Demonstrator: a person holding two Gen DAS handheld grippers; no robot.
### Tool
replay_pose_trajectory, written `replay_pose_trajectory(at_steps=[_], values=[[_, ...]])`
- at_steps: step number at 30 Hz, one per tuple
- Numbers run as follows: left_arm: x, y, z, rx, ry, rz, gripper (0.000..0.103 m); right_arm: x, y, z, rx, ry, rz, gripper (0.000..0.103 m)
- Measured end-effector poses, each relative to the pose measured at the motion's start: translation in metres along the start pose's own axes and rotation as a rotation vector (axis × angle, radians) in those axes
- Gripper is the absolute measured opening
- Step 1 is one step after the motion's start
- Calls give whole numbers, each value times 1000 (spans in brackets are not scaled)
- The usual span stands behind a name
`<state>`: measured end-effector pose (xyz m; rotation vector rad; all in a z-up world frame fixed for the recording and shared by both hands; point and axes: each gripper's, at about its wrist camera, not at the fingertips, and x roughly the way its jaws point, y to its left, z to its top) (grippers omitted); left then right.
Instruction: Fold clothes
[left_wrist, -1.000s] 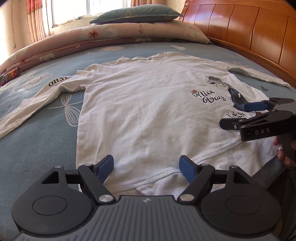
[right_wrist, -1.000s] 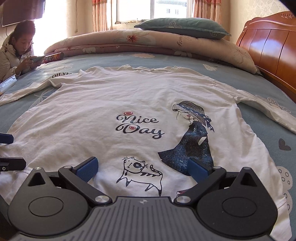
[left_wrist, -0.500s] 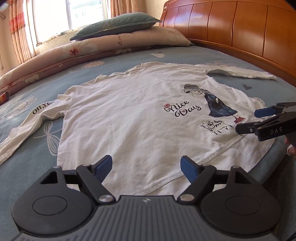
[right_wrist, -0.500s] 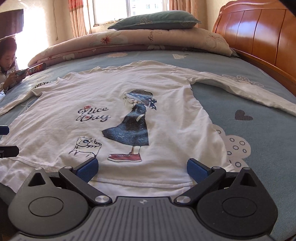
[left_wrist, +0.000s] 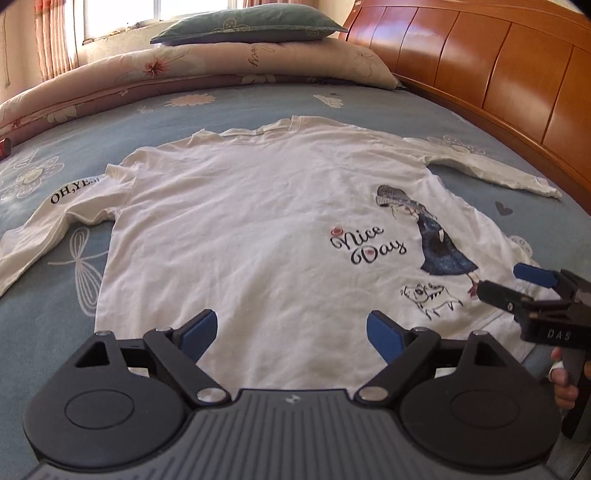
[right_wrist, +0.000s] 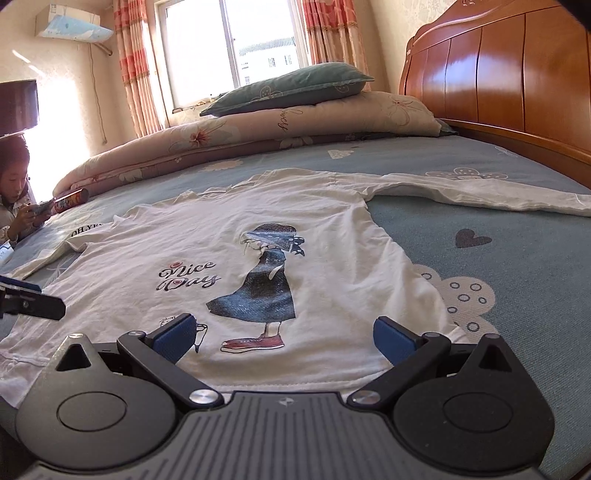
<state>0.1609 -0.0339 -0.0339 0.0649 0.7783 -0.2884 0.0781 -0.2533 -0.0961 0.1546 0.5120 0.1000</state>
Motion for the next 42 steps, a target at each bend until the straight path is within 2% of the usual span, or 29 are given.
replay_pose_trajectory(at_steps=[2, 4, 7, 9, 12, 14, 15, 18, 20, 24, 26, 31, 33, 36, 42], values=[[17, -15, 28, 29, -13, -27, 88, 6, 0, 0, -9, 23, -18, 103], [41, -41, 51, 102, -19, -59, 88, 10, 0, 0, 0, 38, -32, 103], [83, -75, 70, 260, -12, -39, 88, 14, -1, 3, 14, 40, -23, 103], [111, -92, 76, 331, 10, -6, 87, 15, -3, 5, 30, 40, -18, 103], [136, -99, 78, 326, 38, -53, 86, 16, -9, 5, 47, 41, 6, 103], [149, -101, 71, 324, 78, -53, 87, 16, -13, 6, 62, 41, 25, 103], [150, -98, 67, 300, 72, -57, 88, 17, -15, 6, 67, 41, 30, 103], [144, -85, 60, 234, 79, -92, 89, 17, -16, 7, 66, 42, 36, 103], [135, -78, 53, 225, 84, -97, 89, 18, -15, 6, 57, 41, 34, 103], [100, -68, 42, 253, 51, -61, 89, 17, -14, 6, 43, 40, 25, 103], [81, -60, 33, 227, 20, -54, 89, 17, -14, 6, 48, 38, 25, 103], [61, -38, -13, 168, 64, 6, 89, 18, -10, 5, 26, 42, 4, 103], [47, -31, -29, 112, 38, 12, 90, 19, -6, 3, 3, 49, -15, 103], [29, -28, -48, 39, 30, 17, 93, 21, 0, 2, -40, 66, -47, 103], [13, -34, -73, 54, 8, 28, 102, 24, 6, 0, -72, 77, -88, 103]])
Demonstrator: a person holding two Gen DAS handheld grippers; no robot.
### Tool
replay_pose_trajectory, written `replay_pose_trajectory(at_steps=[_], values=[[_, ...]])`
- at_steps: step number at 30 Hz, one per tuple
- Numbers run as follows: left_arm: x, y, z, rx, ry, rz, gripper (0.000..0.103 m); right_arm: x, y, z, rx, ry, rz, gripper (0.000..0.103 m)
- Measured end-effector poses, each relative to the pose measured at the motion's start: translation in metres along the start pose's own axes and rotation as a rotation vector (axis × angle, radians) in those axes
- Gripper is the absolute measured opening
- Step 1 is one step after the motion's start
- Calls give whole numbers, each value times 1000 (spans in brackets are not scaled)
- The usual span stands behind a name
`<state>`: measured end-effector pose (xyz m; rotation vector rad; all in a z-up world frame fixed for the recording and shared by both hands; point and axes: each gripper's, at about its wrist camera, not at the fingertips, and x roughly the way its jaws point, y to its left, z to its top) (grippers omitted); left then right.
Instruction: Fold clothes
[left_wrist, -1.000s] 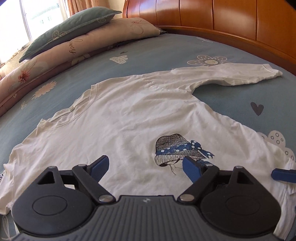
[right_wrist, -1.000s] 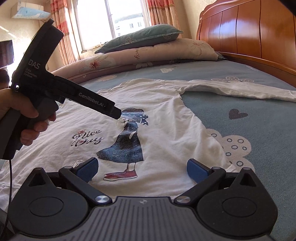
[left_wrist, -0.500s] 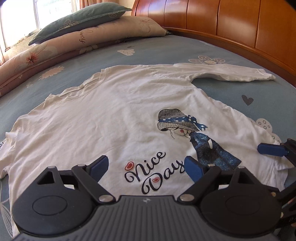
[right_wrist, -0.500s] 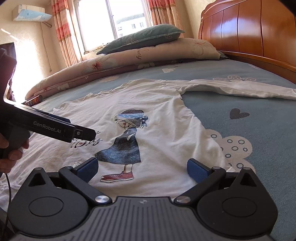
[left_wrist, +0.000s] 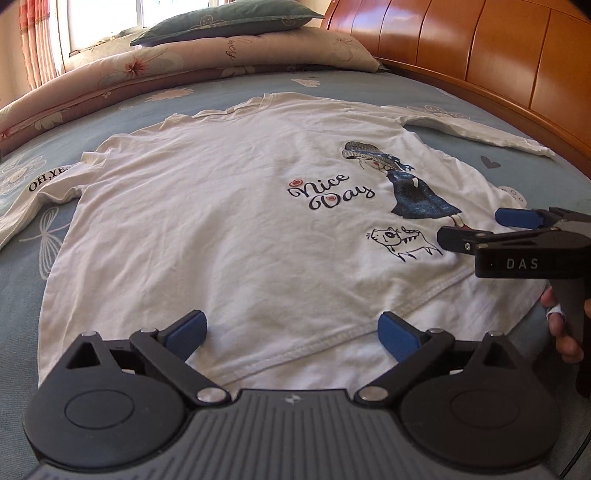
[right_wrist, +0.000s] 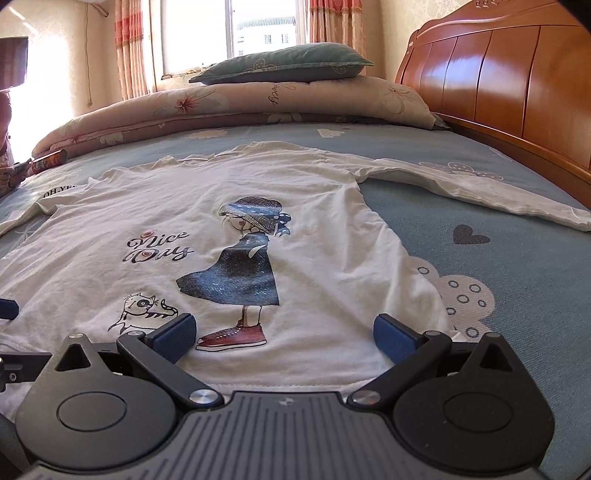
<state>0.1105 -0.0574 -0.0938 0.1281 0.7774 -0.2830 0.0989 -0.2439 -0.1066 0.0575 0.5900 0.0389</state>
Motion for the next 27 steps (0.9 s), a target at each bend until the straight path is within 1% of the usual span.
replay_pose_trajectory(at_steps=[12, 16, 23, 27], values=[[0, 1, -8, 7, -38, -17, 102, -4, 1, -4, 11, -30, 0, 103], [-1, 1, -8, 3, -39, -14, 102, -6, 6, -5, 2, -22, -26, 103], [-9, -3, -24, -22, -104, 16, 102, -14, 18, -3, 5, 7, -61, 103], [-16, 1, -23, -30, -80, 3, 102, -12, 18, 1, 19, 11, -60, 103]])
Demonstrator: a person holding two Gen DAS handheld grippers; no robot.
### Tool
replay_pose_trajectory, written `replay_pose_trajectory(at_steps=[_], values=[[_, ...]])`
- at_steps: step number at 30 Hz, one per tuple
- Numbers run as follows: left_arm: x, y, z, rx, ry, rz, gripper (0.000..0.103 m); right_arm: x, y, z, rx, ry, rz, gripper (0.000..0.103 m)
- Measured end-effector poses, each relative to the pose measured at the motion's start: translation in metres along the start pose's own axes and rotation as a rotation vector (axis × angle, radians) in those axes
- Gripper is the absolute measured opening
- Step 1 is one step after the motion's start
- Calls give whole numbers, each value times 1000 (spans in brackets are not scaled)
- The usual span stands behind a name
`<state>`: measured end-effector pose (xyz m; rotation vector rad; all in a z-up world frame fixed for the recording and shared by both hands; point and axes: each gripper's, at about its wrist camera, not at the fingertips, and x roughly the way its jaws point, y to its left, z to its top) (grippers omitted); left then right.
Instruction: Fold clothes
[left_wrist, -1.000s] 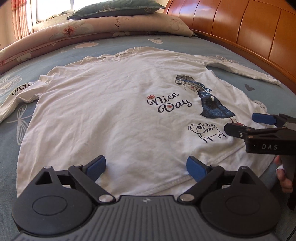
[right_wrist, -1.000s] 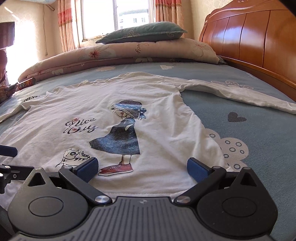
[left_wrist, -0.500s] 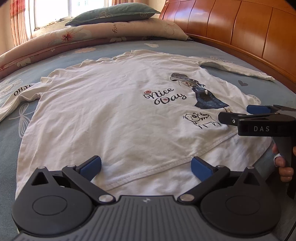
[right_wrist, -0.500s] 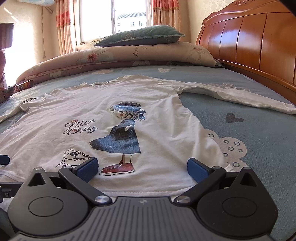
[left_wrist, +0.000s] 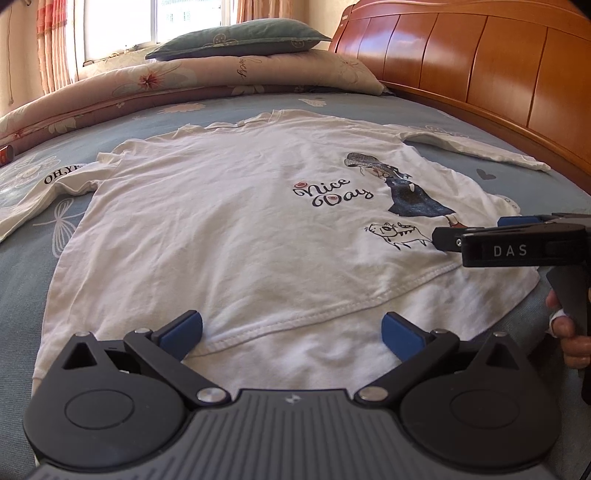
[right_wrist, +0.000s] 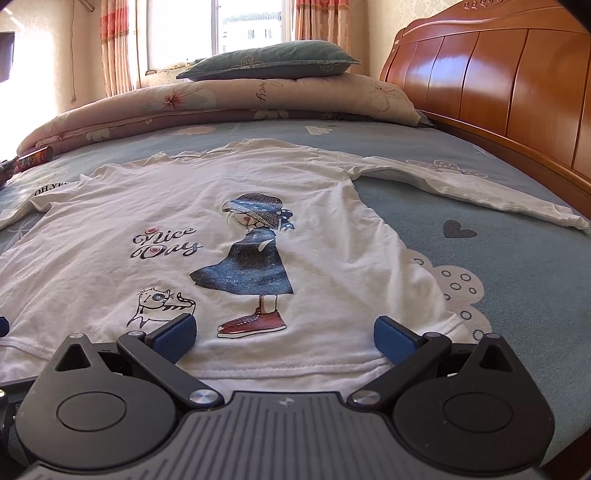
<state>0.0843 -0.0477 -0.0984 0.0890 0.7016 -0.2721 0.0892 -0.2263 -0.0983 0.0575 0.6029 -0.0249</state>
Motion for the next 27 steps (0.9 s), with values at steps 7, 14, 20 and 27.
replay_pose_trajectory(at_steps=[7, 14, 20, 27], values=[[-7, 27, 27, -6, -47, 64, 102, 7, -16, 8, 175, -22, 31, 103], [25, 71, 26, -139, 20, 61, 102, 10, -1, 6, 85, -17, -16, 103], [16, 67, 15, -83, -7, 55, 102, 12, 4, 7, 75, -11, -25, 103], [-8, 124, 48, -177, -3, 15, 102, 16, 11, 4, 23, -17, -49, 103]])
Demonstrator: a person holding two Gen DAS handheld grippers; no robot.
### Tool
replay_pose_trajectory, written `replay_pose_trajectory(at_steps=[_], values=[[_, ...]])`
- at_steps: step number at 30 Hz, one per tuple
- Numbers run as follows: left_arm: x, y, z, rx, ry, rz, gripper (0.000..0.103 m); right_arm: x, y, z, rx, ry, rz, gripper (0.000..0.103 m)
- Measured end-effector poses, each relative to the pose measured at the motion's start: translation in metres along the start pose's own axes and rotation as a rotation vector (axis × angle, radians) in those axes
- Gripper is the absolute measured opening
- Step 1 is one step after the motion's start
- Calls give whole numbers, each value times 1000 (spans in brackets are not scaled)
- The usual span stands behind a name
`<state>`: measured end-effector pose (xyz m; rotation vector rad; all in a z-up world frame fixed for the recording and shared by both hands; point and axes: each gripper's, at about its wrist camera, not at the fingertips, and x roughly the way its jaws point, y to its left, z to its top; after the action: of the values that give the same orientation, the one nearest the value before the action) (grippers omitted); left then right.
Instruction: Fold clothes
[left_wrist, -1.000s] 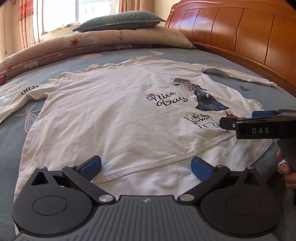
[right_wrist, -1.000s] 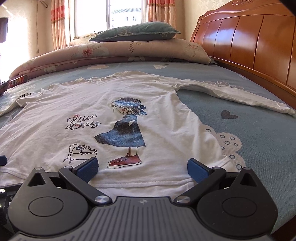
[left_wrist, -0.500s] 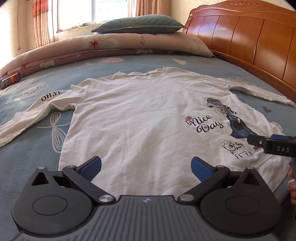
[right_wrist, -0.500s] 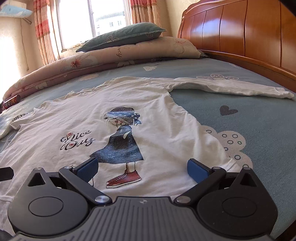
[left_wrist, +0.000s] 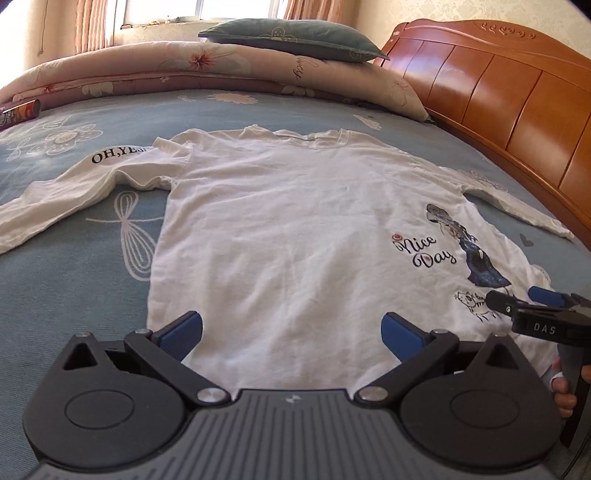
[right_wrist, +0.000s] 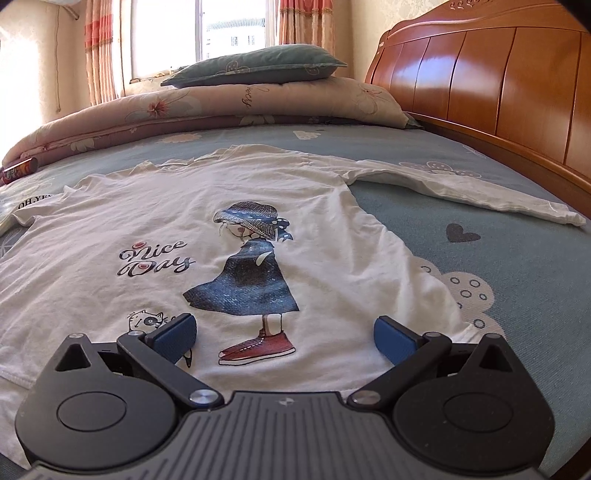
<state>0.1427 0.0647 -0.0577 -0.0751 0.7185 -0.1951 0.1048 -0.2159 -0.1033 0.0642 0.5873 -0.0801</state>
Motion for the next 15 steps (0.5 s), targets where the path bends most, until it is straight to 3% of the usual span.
replay_pose_trajectory(at_steps=[4, 8, 11, 13, 15], values=[[-17, 51, 43, -7, -52, 104, 98, 0, 0, 0, -3, -2, -2, 103], [-24, 104, 87, -26, -74, 181, 78, -1, 1, 1, -4, 5, 0, 103], [-23, 135, 112, -47, -78, 254, 76, -6, 2, 8, -10, 23, 40, 103], [-19, 152, 126, -50, -72, 273, 76, -12, 4, 13, -21, -15, 96, 103], [-7, 162, 134, -45, -51, 294, 76, -13, 12, 15, -65, -57, 97, 103]])
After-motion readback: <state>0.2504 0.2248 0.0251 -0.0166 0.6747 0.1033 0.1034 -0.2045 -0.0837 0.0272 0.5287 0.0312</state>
